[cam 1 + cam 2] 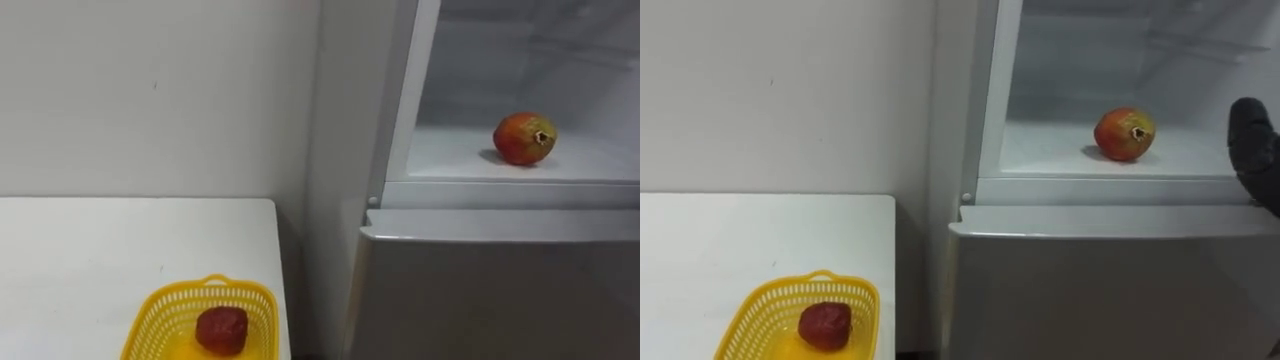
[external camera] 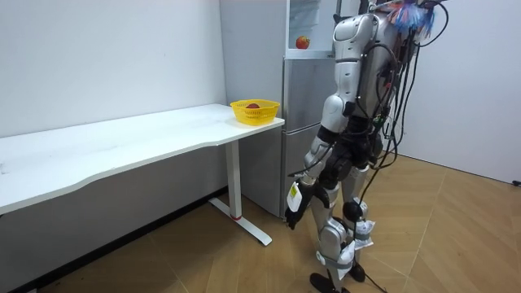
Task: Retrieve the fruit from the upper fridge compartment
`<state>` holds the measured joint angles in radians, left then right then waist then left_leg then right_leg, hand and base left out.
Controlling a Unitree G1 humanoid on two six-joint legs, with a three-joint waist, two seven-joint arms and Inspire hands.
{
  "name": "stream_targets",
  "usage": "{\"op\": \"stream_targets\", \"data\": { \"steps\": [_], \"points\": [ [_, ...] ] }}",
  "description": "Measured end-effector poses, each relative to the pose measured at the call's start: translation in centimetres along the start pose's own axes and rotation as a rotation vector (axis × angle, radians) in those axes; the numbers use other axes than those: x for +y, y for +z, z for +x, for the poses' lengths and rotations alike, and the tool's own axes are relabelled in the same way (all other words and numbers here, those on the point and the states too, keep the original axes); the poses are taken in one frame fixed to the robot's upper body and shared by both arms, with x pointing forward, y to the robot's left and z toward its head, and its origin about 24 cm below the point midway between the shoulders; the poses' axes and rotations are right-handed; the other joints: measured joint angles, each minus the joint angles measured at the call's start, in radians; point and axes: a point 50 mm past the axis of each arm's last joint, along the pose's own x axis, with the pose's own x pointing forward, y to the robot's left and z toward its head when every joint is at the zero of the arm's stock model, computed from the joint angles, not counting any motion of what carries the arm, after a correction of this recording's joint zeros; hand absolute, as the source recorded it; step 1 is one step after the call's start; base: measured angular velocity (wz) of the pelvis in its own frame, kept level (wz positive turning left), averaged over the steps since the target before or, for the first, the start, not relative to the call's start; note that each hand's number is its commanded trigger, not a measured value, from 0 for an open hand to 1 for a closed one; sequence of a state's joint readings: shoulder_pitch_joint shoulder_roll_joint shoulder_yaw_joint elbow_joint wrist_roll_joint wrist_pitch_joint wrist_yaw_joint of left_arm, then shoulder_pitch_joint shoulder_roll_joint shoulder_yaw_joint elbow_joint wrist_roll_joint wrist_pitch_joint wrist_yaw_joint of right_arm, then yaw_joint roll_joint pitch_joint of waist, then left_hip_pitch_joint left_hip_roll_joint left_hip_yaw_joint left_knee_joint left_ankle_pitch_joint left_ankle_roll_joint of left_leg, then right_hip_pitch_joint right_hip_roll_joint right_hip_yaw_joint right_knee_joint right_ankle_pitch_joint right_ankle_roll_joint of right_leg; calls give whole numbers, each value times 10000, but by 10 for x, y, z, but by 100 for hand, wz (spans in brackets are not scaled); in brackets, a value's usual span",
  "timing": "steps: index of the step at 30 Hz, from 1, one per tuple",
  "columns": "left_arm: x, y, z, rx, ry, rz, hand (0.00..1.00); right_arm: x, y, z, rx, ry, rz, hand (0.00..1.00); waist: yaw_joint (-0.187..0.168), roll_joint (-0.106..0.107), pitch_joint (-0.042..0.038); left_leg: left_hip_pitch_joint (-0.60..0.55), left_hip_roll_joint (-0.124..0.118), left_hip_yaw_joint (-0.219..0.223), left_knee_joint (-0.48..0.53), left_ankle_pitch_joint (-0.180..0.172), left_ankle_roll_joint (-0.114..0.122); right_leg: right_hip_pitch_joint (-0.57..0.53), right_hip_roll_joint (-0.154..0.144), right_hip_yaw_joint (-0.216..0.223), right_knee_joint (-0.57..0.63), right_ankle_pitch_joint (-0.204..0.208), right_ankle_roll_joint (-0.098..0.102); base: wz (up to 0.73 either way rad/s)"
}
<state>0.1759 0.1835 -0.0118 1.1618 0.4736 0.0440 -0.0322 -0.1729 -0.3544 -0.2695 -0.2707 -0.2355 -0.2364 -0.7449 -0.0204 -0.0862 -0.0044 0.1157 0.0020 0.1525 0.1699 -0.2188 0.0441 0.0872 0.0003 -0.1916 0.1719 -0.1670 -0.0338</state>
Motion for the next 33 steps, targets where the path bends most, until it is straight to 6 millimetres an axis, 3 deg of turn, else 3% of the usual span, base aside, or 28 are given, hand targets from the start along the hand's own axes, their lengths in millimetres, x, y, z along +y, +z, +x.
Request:
{"op": "stream_targets", "data": {
  "steps": [5, 9, 15, 19, 26, 33],
  "points": [
    [3, 0, 0, -17, 62, -70, 0, 7, -16, 7, 983, 296, 81, 0, -4, -103, 51, -44, 4, -31, -13, 3, -3, -34, 4, -48, -20, 1, -5, 1],
    [10, 1, -1, -195, 266, 5, 0, 9, -31, 12, 1902, 876, 210, 0, 8, -225, 23, -200, 2, -172, 29, 17, -18, -112, -7, -139, 3, 3, -7, 10],
    [17, 1, -2, -285, 467, -46, 0, 21, -47, 25, 3163, 1580, 1082, 0, 54, -334, 56, -171, 11, -221, 26, 22, -23, -58, -18, -294, 2, 2, -6, 3],
    [22, 1, -3, -190, 619, -319, 0, 30, -61, 37, 4054, 1883, 1108, 0, 171, -469, 16, -192, 12, -230, 29, 21, -24, -60, -20, -309, 0, 2, -6, 1],
    [19, -12, -7, 52, 533, -521, 0, 43, -61, 54, 4183, 2555, 1177, 0, 286, -390, -24, -179, 13, -279, 28, 15, -25, -3, -12, -302, 27, 4, -9, 1],
    [16, -19, -8, 197, 470, -541, 0, 52, -69, 57, 4820, 2969, 1650, 0, 292, -416, -11, -219, 5, -435, 18, 20, -31, 39, -27, -428, 32, 5, -9, 6]
  ]
}}
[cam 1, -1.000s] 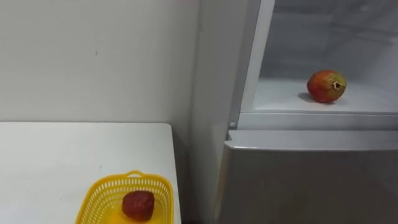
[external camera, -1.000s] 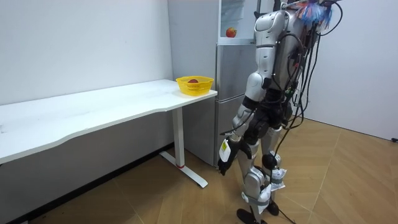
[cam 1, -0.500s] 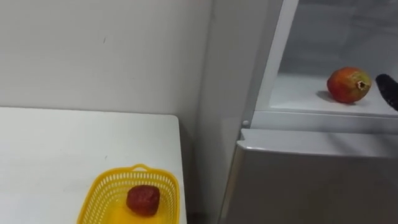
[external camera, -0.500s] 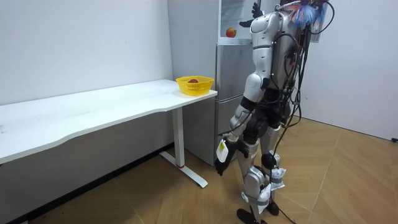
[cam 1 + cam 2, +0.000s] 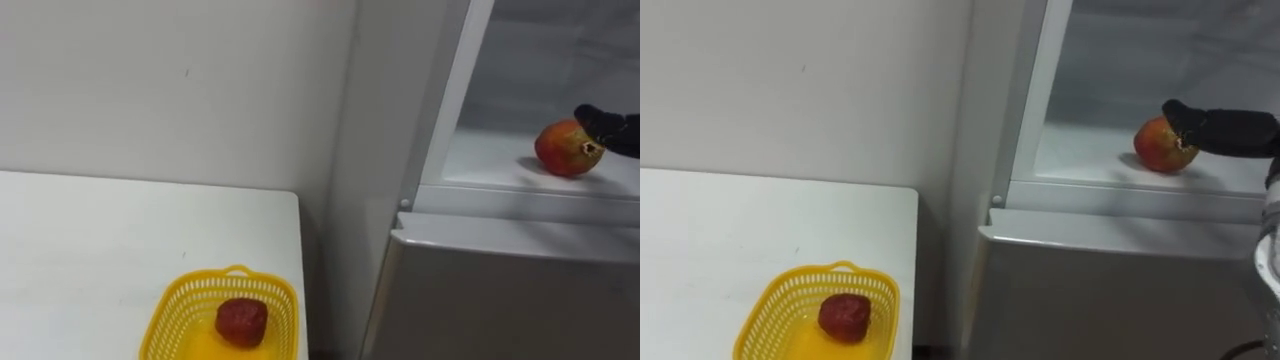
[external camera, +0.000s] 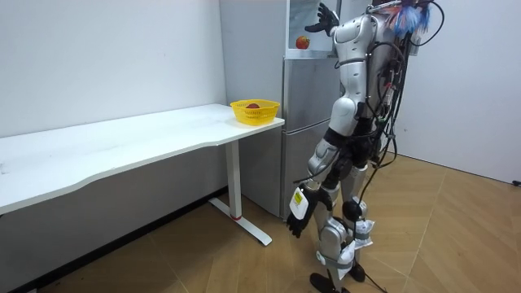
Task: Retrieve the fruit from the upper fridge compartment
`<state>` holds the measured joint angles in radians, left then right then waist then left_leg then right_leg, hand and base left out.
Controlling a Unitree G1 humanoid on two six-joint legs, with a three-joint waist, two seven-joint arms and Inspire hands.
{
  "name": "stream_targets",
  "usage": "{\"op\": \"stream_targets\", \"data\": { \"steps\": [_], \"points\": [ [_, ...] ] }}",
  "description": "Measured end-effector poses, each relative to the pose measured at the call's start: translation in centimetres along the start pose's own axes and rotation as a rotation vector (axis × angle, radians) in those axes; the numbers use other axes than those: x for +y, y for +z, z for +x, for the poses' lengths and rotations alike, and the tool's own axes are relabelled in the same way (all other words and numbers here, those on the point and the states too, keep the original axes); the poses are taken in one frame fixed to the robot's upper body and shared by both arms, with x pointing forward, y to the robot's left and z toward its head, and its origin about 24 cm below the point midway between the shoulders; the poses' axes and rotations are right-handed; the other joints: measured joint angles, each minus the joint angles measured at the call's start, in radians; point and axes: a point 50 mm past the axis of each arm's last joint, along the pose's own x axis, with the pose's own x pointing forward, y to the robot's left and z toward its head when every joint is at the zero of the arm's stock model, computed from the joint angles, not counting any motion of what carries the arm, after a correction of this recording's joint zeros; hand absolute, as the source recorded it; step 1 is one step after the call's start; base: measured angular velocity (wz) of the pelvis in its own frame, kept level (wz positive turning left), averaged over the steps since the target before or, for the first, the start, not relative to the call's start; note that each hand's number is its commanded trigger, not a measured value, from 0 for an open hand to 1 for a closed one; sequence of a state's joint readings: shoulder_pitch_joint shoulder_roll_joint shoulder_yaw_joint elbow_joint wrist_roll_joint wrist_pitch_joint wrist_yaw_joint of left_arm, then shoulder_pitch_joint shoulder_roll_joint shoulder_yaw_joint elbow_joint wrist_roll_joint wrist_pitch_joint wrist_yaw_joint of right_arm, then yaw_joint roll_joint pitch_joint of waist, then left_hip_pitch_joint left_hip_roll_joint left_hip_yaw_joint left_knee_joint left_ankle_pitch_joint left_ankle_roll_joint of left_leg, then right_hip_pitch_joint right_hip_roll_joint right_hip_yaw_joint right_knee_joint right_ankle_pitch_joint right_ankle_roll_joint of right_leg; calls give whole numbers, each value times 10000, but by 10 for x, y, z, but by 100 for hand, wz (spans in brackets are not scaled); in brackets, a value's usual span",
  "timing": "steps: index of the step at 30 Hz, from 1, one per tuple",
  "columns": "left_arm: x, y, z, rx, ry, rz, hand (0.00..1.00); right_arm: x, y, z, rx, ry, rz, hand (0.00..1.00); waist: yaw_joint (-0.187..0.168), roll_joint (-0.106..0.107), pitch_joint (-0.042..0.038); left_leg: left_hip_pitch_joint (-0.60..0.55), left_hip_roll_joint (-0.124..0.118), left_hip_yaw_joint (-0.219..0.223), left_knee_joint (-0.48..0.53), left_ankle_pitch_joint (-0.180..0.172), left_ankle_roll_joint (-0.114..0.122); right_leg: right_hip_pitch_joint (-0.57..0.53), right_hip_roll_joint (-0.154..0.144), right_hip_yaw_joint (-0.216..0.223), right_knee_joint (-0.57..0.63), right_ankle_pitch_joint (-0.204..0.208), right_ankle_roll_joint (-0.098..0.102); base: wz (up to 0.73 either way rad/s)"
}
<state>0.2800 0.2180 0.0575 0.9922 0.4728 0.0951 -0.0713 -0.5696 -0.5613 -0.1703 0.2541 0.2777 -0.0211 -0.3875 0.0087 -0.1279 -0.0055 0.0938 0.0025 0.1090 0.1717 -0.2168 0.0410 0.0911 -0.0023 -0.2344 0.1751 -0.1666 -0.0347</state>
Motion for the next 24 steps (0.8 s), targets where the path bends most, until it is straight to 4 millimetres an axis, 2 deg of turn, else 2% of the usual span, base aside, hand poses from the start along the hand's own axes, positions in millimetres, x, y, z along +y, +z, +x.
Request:
{"op": "stream_targets", "data": {
  "steps": [5, 8, 10, 16, 20, 24],
  "points": [
    [1, 0, 0, 2, 14, 7, 0, 5, -13, 0, 694, 410, 244, 0, 4, -86, 14, -41, 2, -84, 21, 7, -11, 6, -5, -129, 3, 0, 0, 6],
    [2, 2, 0, -40, 33, 25, 0, 4, -21, 0, 1062, 404, 274, 0, 16, -208, 44, -145, -3, -162, 132, 9, -14, -32, -7, -164, -6, 0, 0, 8],
    [3, 1, 0, -23, -49, 41, 0, 1, -31, 0, 1477, 314, 106, 0, 13, -294, 11, -197, -7, -224, 157, 9, -16, -47, -6, -199, -22, 0, 0, 8],
    [5, -1, 0, 168, -249, 69, 0, -6, -49, 5, 2501, 1015, -814, 0, 19, -327, -12, -300, -35, -313, 202, 14, -11, -83, -57, -437, -33, -1, 2, 6],
    [12, -6, 0, 397, -215, 127, 0, -7, -47, 17, 2734, 1236, -1073, 0, -11, -330, -14, -315, -35, -317, 242, 13, -11, -78, -59, -444, -32, -1, 1, 0],
    [13, -8, -1, 510, -244, 142, 0, -7, -44, 20, 2702, 1595, -1310, 0, 14, -351, -32, -314, -36, -318, 259, 13, -11, -63, -61, -440, -31, -1, 1, 0]
  ]
}}
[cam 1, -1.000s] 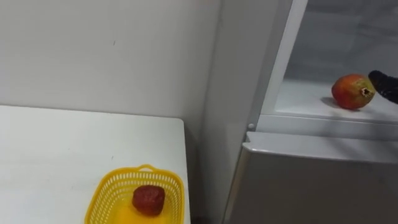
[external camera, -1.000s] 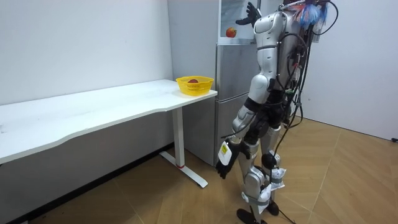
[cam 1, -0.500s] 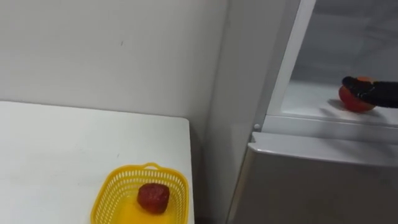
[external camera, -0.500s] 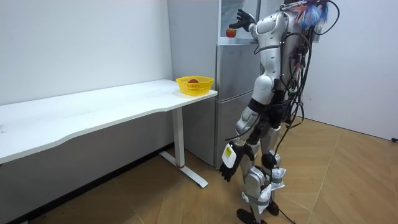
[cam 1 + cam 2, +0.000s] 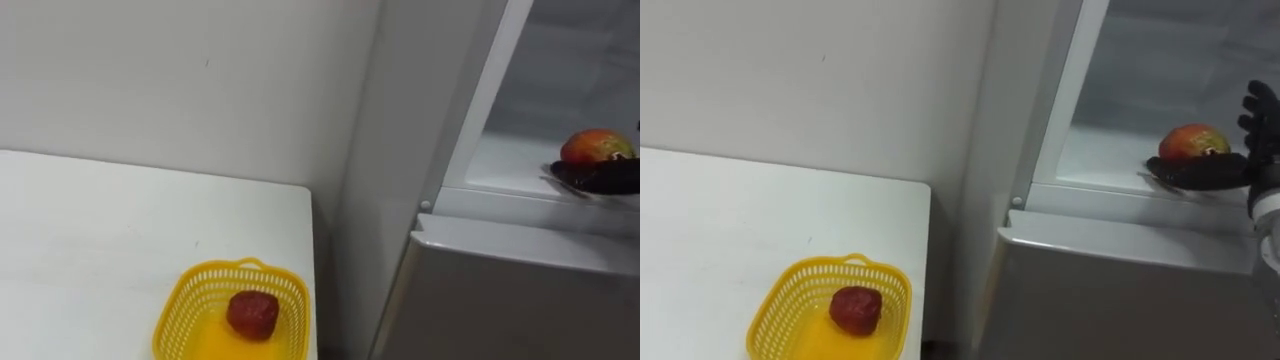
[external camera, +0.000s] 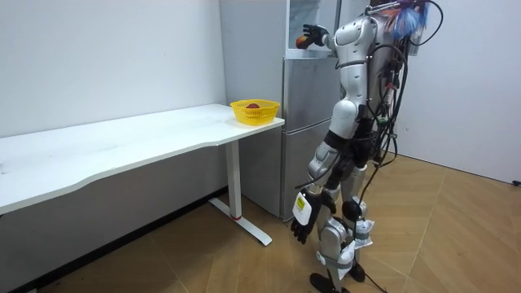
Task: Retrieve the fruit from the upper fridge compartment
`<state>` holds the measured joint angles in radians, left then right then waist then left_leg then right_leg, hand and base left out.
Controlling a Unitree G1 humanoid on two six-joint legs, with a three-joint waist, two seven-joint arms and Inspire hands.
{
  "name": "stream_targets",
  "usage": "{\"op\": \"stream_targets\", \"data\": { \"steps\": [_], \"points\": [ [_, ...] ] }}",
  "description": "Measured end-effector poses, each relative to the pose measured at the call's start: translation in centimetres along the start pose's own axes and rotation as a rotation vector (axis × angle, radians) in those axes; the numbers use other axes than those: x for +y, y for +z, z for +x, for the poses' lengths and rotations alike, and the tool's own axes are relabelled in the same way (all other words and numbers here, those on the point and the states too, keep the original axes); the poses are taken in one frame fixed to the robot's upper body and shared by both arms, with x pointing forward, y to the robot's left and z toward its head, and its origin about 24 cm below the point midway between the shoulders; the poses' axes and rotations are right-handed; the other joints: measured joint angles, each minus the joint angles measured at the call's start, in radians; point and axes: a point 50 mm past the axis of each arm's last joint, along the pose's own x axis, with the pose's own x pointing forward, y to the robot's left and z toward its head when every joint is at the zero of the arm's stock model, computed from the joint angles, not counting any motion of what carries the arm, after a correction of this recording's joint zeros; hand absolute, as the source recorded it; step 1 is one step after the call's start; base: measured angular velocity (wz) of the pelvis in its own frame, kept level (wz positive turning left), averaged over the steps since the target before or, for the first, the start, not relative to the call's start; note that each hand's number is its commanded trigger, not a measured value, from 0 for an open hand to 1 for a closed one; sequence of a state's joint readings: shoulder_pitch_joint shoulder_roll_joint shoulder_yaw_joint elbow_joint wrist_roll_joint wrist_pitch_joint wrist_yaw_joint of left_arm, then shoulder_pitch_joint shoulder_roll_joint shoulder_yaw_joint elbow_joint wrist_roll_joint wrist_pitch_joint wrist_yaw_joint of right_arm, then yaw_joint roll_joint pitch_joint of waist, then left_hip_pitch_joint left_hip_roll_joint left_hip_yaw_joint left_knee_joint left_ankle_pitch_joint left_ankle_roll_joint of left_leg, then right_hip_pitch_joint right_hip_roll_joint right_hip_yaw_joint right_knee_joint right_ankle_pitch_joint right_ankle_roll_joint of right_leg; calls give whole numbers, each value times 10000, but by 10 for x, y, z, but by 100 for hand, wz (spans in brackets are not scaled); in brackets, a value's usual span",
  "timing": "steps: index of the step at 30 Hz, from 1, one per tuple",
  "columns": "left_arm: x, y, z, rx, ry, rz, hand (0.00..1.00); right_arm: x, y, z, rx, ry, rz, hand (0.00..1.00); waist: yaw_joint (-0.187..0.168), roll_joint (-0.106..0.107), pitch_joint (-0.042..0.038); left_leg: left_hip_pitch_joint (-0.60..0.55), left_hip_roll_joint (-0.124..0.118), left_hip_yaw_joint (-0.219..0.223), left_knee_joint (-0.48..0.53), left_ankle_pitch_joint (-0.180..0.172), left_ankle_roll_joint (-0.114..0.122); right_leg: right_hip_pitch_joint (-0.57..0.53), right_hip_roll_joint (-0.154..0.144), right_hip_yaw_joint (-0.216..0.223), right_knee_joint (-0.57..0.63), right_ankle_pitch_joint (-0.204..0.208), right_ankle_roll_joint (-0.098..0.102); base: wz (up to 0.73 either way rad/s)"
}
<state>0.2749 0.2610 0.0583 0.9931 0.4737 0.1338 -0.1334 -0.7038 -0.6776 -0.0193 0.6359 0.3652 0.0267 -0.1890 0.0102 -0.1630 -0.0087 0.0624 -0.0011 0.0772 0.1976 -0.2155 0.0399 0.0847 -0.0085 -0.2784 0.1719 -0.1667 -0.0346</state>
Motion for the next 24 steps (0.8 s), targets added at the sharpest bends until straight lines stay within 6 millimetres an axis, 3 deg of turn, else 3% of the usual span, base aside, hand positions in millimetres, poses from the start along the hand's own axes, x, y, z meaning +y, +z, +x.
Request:
{"op": "stream_targets", "data": {
  "steps": [9, 24],
  "points": [
    [0, 0, 0, -10, 26, -4, 0, 0, -7, 0, 407, 335, -68, 0, 43, 8, -48, -15, -6, -2, 3, 0, 0, 4, -8, -1, 19, 1, -2, 0],
    [1, -2, 0, 113, 26, -171, 0, -1, -15, 2, 847, 1077, 153, 0, 102, 4, -51, -12, -6, -52, 19, -2, 0, 20, -12, -63, 32, 3, -6, 0]
  ]
}}
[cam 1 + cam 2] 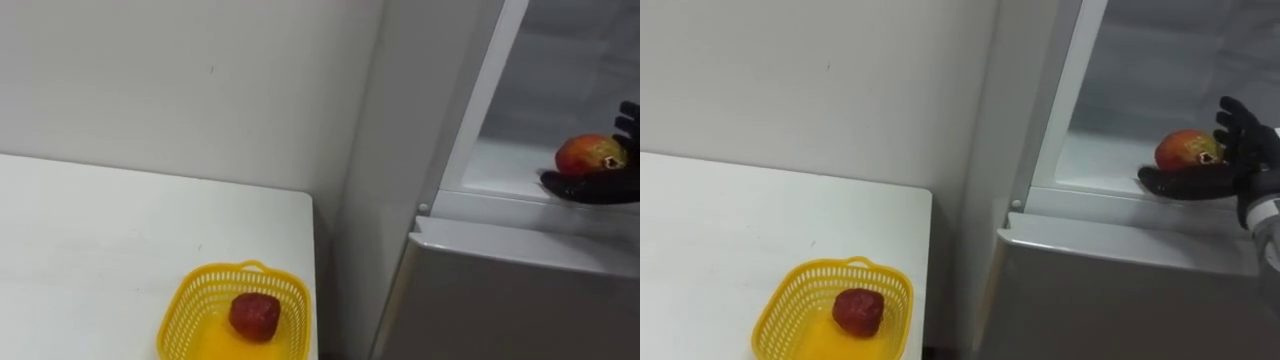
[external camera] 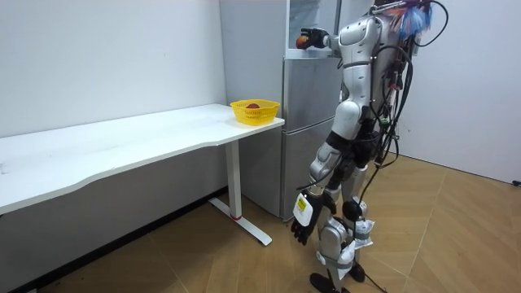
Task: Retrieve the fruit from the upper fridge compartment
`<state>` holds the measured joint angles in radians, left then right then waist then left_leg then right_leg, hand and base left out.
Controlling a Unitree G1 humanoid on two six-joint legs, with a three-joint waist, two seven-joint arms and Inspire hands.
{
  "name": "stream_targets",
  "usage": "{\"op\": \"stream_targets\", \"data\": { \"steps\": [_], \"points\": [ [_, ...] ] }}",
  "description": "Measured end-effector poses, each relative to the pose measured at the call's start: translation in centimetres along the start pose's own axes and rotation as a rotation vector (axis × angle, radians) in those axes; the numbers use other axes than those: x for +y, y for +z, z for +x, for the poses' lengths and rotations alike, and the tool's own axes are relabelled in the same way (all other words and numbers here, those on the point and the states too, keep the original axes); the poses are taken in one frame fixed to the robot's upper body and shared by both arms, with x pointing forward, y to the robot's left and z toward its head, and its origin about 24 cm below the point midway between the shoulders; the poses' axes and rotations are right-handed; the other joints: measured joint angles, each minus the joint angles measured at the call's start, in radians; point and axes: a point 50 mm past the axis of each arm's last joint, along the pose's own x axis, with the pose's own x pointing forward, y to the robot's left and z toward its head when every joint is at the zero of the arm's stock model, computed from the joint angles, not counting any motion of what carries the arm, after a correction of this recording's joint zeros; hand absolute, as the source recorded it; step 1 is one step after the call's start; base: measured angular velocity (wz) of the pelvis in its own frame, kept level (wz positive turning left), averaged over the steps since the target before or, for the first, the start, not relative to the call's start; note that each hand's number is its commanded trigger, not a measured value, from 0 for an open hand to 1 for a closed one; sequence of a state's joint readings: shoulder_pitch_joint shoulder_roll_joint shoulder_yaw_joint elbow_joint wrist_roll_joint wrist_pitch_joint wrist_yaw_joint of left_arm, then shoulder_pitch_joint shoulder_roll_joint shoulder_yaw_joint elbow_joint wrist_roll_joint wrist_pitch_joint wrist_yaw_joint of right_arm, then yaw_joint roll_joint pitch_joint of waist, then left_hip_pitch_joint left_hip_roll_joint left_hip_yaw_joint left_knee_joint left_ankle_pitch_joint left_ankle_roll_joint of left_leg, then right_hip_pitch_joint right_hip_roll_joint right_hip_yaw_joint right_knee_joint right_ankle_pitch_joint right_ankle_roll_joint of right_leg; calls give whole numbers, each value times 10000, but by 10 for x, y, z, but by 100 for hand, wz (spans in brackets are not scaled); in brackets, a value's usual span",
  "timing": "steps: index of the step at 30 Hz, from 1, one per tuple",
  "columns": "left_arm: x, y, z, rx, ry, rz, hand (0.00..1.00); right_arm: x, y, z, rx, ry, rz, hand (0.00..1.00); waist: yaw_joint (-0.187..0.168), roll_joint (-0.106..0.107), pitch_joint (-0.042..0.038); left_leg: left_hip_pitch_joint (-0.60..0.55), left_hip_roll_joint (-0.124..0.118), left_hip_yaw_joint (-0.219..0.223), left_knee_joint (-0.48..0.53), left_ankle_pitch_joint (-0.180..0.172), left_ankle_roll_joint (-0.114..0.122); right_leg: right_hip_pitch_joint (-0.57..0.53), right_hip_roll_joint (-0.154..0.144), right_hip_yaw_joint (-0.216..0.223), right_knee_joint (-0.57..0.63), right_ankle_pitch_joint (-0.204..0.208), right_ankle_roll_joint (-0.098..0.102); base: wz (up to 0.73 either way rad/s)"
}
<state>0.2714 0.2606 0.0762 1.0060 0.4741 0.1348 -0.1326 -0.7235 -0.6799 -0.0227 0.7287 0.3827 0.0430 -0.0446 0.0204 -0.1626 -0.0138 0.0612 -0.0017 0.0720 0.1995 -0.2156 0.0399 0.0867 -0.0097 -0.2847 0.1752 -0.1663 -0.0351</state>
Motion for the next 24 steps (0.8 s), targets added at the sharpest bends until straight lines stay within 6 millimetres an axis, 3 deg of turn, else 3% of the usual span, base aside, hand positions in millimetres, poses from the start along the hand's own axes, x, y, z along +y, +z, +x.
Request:
{"op": "stream_targets", "data": {
  "steps": [12, 13, 14, 15, 24],
  "points": [
    [1, -4, 0, 323, -2, -259, 0, -10, -13, 0, 688, 466, 230, 1, 136, -107, 32, 21, -5, -29, 24, 0, 0, 50, -7, -55, -6, 1, -1, 0],
    [1, -4, 0, 329, -7, -265, 0, -10, -14, 0, 710, 520, 255, 52, 137, -116, 37, 19, -7, -29, 28, 0, 0, 51, -9, -55, -5, 1, -2, 0],
    [1, -4, 0, 334, -7, -272, 0, -10, -14, 0, 716, 561, 262, 68, 136, -119, 39, 19, -8, -30, 29, 0, 0, 55, -11, -58, -7, 1, -2, 0],
    [1, -4, 0, 349, 4, -306, 0, -10, -14, 0, 734, 642, 291, 100, 130, -122, 41, 22, -10, -35, 31, 0, 0, 65, -13, -71, -9, 2, -2, 0],
    [3, -3, 0, 329, 70, -409, 0, -15, -17, -1, 895, 576, 266, 100, 138, -115, 44, 25, -29, -145, 47, 1, 0, 119, -26, -190, -35, 2, -2, 3]
  ]
}}
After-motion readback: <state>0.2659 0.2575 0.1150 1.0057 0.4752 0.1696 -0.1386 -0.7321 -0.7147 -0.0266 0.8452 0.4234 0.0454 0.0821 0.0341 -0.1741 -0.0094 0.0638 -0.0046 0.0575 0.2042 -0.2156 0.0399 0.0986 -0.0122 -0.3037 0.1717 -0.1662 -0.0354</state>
